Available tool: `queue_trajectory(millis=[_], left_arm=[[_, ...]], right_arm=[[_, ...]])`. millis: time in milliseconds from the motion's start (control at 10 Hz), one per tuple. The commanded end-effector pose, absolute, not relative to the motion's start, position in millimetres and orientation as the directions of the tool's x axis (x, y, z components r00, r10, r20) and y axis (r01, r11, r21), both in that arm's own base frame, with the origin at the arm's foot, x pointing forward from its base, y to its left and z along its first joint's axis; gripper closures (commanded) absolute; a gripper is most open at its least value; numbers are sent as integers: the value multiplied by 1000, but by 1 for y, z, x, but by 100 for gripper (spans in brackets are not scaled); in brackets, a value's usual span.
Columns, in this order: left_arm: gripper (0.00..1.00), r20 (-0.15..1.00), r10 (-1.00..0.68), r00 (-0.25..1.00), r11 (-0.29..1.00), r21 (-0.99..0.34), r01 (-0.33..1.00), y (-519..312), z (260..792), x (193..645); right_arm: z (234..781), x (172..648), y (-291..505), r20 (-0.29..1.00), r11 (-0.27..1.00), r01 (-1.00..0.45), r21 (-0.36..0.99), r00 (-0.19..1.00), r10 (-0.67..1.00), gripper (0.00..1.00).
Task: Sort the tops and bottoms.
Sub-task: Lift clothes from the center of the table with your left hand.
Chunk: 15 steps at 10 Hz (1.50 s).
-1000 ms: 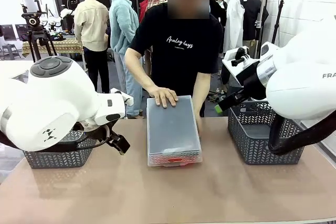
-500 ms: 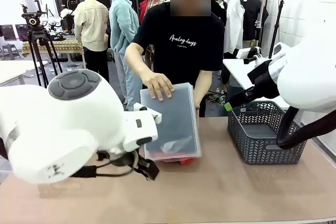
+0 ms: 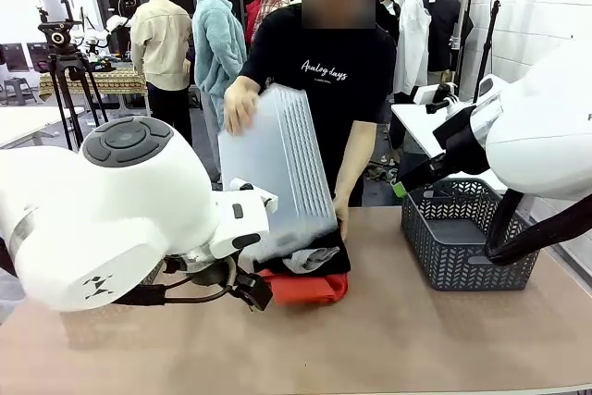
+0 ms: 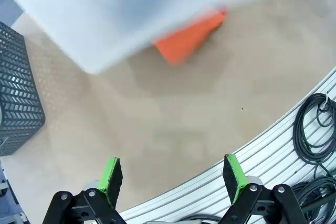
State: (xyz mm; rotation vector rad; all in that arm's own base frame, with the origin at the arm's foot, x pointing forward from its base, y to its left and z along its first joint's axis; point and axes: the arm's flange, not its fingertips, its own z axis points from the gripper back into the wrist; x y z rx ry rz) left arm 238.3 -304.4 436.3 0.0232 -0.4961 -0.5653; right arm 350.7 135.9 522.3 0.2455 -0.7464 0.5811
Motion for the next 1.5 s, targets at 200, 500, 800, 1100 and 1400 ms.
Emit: queue_trajectory(millis=[200,500,800,1100,1400], left_arm=[[0,448,-529,721,841,164,515,-305,436,240],[0,448,-529,721,841,164,515,-305,436,240],[0,529,-450,720,890,196,412,-251,478,288],[0,538,-434,723,892,145,427,-192,510,333],[0,659,-386,645,884,65,463,-154,574,307]], right_arm=[[522,353,134,706,817,-577,2,579,408,0],[522,353,134,706,817,-577,2,579,408,0],[522,353,134,706,817,-577,2,579,408,0],[522,353,134,706,817,-577,2,579,408,0],[522,353,134,706,817,-577,2,579,408,0]])
